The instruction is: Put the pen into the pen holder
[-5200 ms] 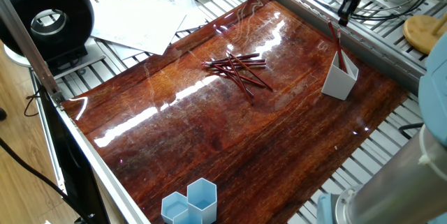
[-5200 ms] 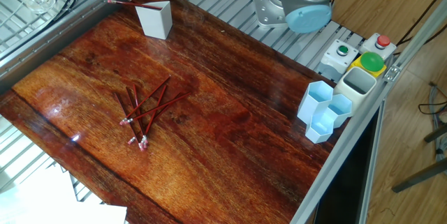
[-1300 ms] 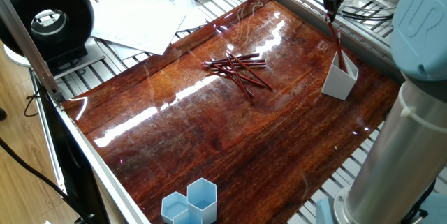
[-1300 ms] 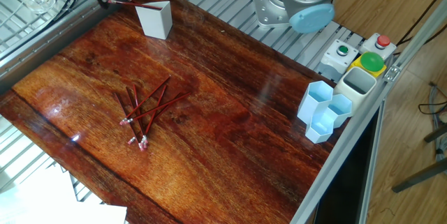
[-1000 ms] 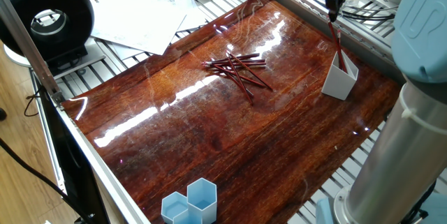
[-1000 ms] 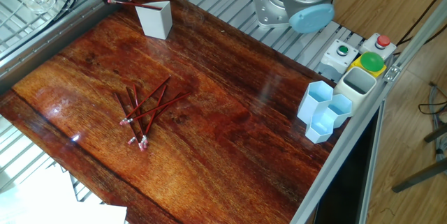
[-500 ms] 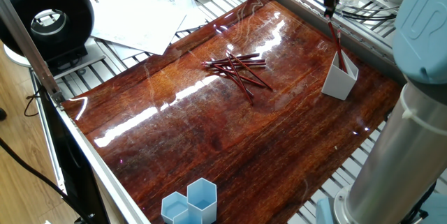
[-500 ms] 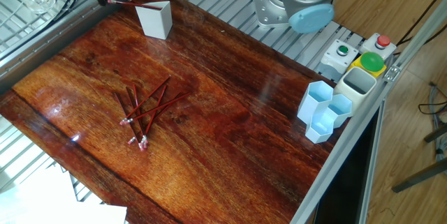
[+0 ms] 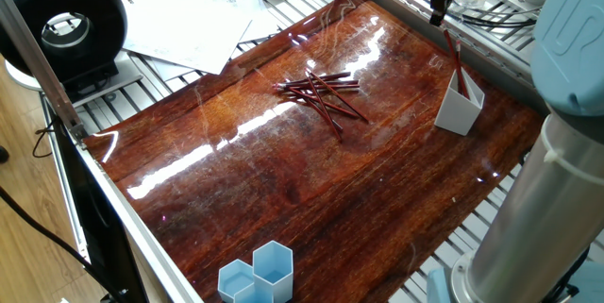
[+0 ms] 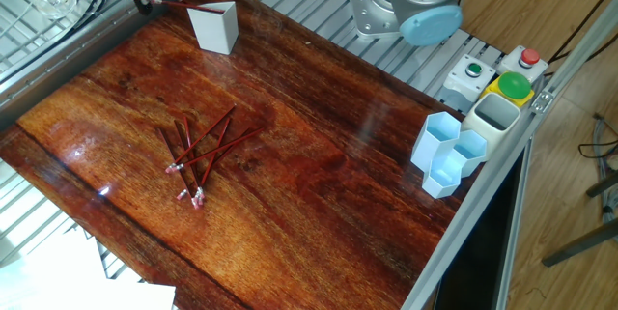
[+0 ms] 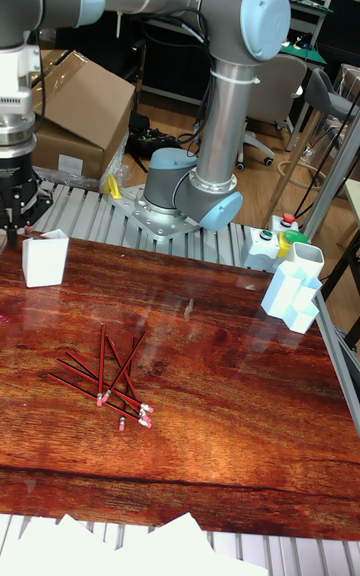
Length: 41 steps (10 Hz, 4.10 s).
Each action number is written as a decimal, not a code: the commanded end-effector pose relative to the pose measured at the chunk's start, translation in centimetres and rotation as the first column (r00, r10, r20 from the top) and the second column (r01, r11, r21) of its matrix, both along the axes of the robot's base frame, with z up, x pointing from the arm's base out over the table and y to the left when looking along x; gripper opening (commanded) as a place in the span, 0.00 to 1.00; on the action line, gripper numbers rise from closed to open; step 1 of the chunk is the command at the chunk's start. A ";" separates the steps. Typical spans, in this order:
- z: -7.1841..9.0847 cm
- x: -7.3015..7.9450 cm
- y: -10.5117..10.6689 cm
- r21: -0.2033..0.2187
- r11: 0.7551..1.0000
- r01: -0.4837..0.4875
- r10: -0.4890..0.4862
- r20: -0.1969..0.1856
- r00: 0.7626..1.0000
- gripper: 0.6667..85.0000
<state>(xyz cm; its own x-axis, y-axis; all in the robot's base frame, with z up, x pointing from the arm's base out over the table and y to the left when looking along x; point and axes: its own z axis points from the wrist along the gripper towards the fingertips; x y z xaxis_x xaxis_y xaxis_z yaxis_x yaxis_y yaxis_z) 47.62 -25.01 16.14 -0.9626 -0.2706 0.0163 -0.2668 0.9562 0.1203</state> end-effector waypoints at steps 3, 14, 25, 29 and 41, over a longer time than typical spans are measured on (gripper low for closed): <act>1.6 -2.5 0.7 -0.001 0.999 0.036 -0.036 -0.064 0.997 0.00; 0.4 -3.1 0.8 -0.039 0.997 0.068 -0.069 -0.027 0.997 0.00; 1.2 -6.6 1.8 -0.044 0.991 0.123 -0.128 -0.123 0.984 0.00; 2.5 -4.0 3.3 -0.079 0.987 0.138 -0.147 -0.119 0.982 0.00; 1.6 -4.4 -4.3 -0.303 0.948 0.092 -0.110 -0.042 0.993 0.00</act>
